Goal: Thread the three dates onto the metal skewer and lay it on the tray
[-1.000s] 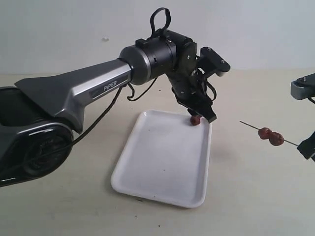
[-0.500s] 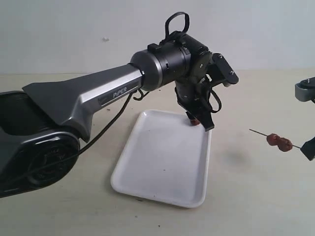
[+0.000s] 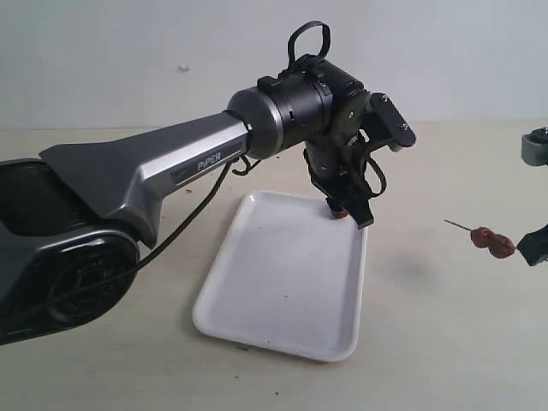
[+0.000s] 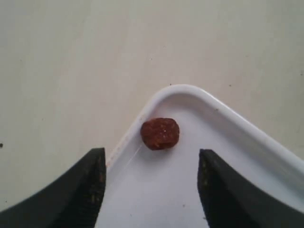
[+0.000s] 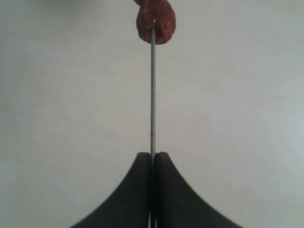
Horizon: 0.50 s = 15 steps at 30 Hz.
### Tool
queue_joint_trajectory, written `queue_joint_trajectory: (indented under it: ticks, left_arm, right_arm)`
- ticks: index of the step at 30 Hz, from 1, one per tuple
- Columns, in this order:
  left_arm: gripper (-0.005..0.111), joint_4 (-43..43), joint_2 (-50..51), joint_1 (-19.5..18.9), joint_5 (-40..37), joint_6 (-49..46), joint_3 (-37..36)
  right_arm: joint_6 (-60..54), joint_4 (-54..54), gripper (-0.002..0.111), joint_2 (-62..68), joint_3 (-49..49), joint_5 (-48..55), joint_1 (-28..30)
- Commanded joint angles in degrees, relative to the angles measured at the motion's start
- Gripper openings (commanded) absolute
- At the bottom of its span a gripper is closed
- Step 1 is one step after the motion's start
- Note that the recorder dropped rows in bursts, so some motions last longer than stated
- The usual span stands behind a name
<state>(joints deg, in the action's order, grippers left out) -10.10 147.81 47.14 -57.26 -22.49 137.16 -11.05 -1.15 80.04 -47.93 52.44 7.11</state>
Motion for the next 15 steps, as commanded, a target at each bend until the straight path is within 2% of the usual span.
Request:
queue_joint_trajectory:
  ticks: [1,7,15]
  left_arm:
    - [0.057,0.4,-0.2,0.2,0.2,0.4,0.3]
    - [0.057,0.4,-0.2,0.2,0.2,0.4,0.3]
    - [0.057,0.4,-0.2,0.2,0.2,0.4,0.3]
  right_arm:
    - [2.5,-0.2,0.000,-3.7,3.3,-5.0,0.3]
    - [3.7,0.0,0.000,-5.2,7.2,-6.2,0.3]
    - [3.8,0.0,0.000,-10.0,7.5,-6.1,0.3]
